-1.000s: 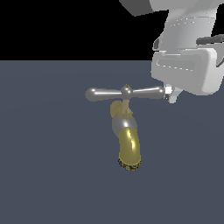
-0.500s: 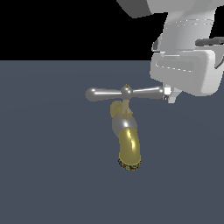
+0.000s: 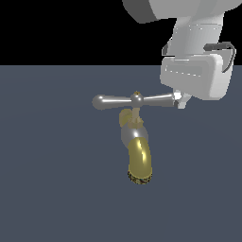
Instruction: Turn on the faucet by rotating a designated handle.
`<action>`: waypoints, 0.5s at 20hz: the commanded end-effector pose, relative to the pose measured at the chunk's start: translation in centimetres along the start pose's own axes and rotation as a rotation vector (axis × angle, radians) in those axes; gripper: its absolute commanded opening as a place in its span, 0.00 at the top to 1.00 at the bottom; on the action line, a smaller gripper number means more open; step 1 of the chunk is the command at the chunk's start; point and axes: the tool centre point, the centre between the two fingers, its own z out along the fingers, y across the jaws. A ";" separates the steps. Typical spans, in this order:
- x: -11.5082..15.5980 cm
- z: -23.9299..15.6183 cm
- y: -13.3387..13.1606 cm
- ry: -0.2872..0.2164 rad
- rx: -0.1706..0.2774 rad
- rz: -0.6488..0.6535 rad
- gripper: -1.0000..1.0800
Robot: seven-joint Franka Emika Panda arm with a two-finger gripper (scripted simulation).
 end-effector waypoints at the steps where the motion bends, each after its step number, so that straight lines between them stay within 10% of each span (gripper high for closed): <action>1: -0.1 0.0 0.6 0.000 -0.001 -0.001 1.00; 10: -0.3 0.0 2.8 0.000 -0.001 -0.001 1.00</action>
